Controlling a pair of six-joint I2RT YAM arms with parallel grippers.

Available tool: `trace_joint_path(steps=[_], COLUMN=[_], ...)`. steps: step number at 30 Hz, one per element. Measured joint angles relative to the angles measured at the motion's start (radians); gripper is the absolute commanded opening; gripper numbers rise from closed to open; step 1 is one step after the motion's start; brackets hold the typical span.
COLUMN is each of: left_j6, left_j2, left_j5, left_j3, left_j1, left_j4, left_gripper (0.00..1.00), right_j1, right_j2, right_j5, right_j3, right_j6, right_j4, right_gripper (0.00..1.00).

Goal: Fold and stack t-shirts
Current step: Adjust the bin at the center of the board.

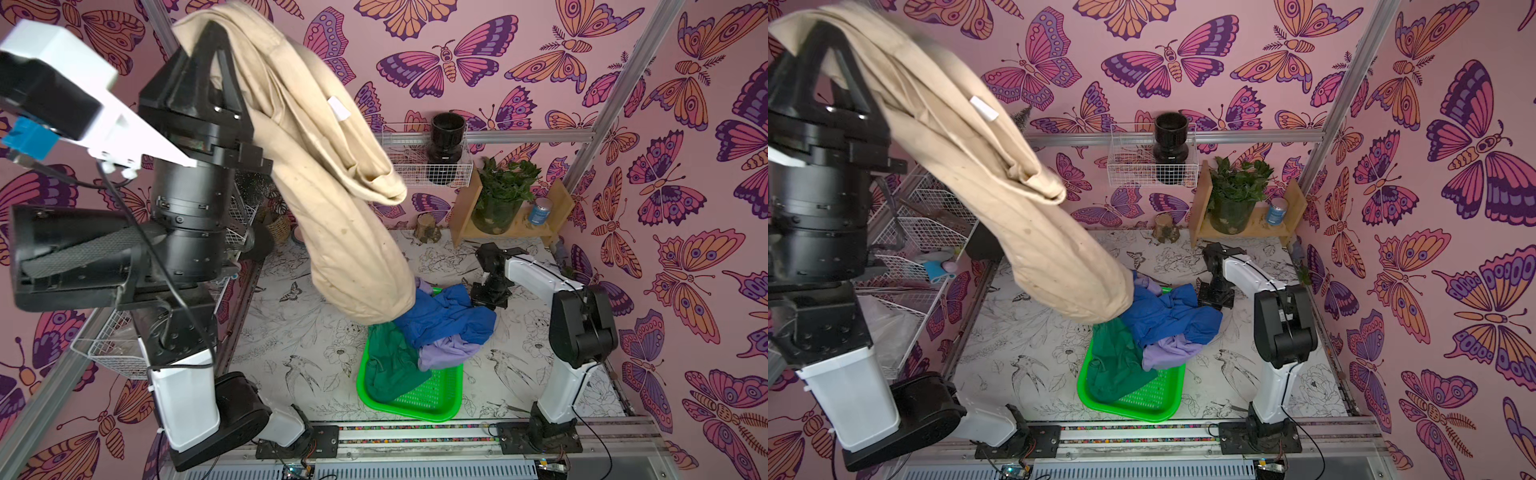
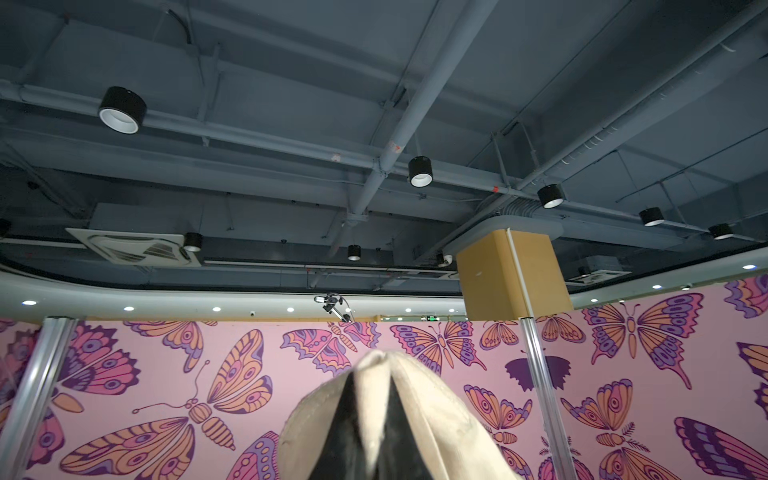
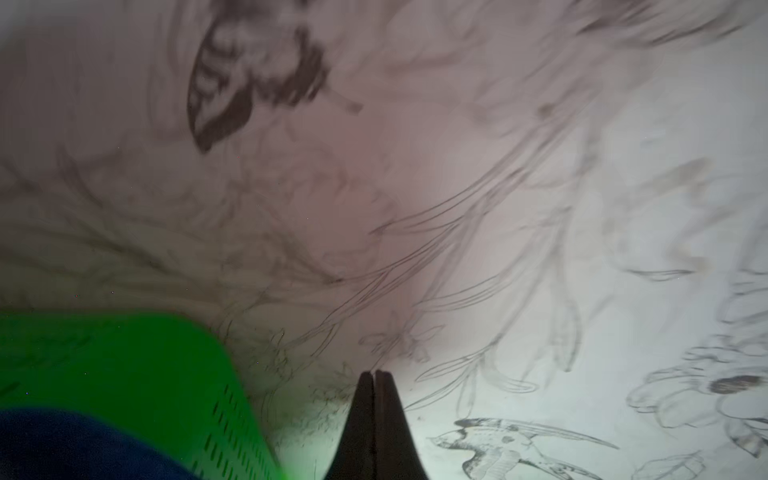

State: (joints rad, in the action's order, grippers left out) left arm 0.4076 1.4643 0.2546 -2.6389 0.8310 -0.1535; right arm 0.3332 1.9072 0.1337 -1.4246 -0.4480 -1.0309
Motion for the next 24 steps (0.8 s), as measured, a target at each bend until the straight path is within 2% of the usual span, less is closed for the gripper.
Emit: trace_joint_path(steps=[4, 8, 11, 17, 21, 24], left_j6=[0.020, 0.027, 0.028, 0.020, 0.014, 0.014], left_j2=[0.005, 0.022, 0.038, 0.050, 0.045, 0.044], left_j5=[0.075, 0.136, 0.169, 0.217, 0.241, 0.251], left_j3=[0.015, 0.042, 0.061, 0.074, 0.089, 0.098], left_j1=[0.000, 0.000, 0.000, 0.000, 0.000, 0.000], left_j4=[-0.014, -0.043, -0.063, -0.090, -0.091, -0.091], left_gripper=[0.00, 0.00, 0.00, 0.00, 0.00, 0.00], right_j1=[0.084, 0.097, 0.114, 0.241, 0.286, 0.280], right_j2=[-0.014, -0.018, 0.109, 0.502, 0.565, 0.532], right_j5=[0.126, 0.297, 0.486, 0.855, 1.036, 1.041], right_j3=[-0.034, -0.093, -0.268, -0.694, -0.752, -0.729], right_j6=[0.066, 0.100, 0.118, 0.090, 0.050, 0.047], right_j4=[-0.122, -0.194, -0.251, -0.209, -0.158, -0.152], right_gripper=[0.00, 0.00, 0.00, 0.00, 0.00, 0.00])
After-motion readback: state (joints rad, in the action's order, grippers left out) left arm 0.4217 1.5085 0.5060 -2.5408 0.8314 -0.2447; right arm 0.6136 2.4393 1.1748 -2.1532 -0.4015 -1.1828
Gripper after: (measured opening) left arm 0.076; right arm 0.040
